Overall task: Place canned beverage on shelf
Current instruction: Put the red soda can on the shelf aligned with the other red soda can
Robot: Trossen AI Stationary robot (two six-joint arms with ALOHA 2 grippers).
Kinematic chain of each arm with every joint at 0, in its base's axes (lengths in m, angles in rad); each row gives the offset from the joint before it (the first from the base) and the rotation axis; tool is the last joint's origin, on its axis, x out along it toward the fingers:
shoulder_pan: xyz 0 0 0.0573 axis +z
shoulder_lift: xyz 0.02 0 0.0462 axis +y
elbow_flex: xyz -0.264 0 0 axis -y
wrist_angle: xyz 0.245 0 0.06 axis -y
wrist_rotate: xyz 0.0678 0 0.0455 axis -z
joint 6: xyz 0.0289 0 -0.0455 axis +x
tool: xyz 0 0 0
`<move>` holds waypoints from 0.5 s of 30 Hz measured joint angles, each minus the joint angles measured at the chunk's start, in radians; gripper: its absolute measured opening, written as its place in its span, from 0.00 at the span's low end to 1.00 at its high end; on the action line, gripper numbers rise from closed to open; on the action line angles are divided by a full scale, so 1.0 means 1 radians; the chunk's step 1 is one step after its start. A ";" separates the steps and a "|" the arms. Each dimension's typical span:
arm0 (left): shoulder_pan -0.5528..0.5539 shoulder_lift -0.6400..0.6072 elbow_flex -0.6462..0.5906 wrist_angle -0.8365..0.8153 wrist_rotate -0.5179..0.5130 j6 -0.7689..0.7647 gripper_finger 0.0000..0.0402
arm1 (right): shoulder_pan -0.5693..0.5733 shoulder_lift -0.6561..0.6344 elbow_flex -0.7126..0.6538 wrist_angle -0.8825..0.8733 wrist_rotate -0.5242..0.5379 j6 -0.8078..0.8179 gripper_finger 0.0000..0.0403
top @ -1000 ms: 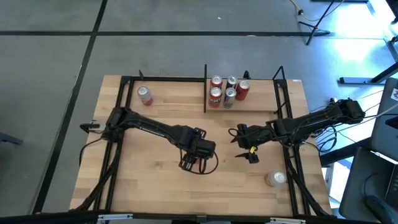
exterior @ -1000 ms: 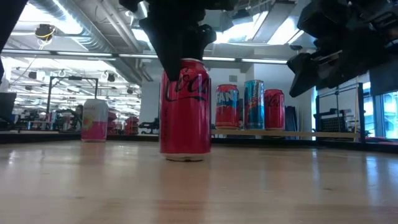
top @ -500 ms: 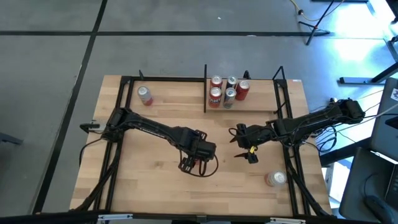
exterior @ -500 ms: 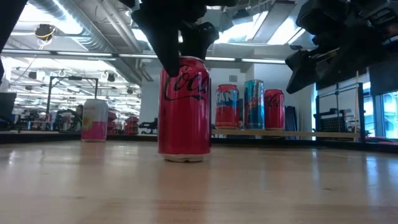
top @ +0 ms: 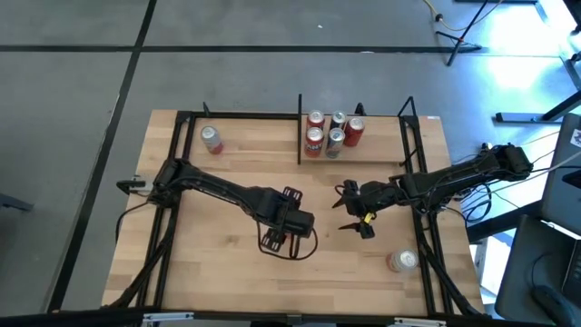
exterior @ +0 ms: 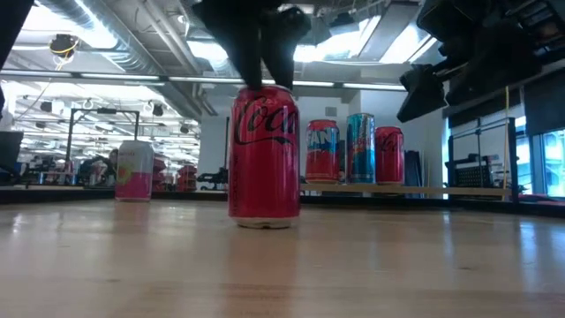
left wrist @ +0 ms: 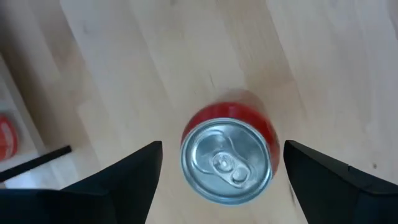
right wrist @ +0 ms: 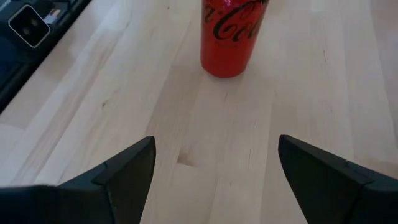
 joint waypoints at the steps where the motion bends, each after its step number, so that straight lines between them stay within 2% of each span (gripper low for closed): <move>1: -0.003 0.000 0.014 -0.016 -0.001 -0.010 0.78 | 0.000 0.000 0.000 0.005 0.000 0.000 0.80; 4: -0.011 -0.002 0.049 -0.062 -0.003 -0.073 0.78 | 0.000 0.001 0.000 0.023 -0.001 0.004 0.80; 8: -0.021 -0.046 0.034 -0.108 -0.003 -0.183 0.78 | 0.000 0.002 -0.017 0.090 -0.020 0.009 0.80; 11: -0.031 -0.110 -0.023 -0.102 -0.010 -0.263 0.78 | 0.000 0.002 -0.034 0.138 -0.021 0.009 0.80; 15: -0.067 -0.240 -0.182 -0.012 -0.111 -0.342 0.78 | 0.000 0.002 -0.041 0.187 -0.019 0.004 0.80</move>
